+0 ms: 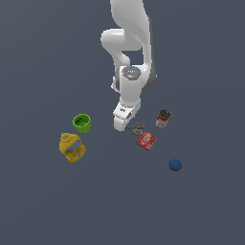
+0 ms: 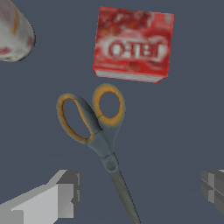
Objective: Pick up a designated object from a clutter of objects.
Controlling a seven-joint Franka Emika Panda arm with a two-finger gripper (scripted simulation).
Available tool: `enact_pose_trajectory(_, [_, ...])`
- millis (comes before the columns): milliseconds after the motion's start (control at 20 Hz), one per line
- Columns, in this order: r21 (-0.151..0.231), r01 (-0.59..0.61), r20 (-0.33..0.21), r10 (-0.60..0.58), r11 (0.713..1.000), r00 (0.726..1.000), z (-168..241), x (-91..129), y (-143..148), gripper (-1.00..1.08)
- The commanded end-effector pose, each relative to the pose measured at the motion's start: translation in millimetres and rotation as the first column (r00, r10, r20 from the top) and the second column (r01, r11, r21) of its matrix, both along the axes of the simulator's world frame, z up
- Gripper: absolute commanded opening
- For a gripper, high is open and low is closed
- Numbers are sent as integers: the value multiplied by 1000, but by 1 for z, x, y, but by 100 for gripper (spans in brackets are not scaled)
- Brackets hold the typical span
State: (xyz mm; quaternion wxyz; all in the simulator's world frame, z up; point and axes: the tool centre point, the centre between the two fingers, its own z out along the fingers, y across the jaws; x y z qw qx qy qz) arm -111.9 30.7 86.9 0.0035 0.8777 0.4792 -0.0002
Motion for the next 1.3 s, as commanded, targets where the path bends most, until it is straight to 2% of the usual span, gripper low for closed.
enact_pose_trajectory(0, [2, -56, 0, 56, 998, 998, -9, -11, 1, 100])
enact_pose_trajectory(500, [6, -170, -3, 170, 985, 985, -28, -36, 3, 100])
enact_pose_trajectory(900, [6, -172, -3, 172, 985, 985, -32, -37, 3, 100])
enact_pose_trajectory(1250, [6, -174, -3, 174, 985, 985, -52, -38, 3, 100])
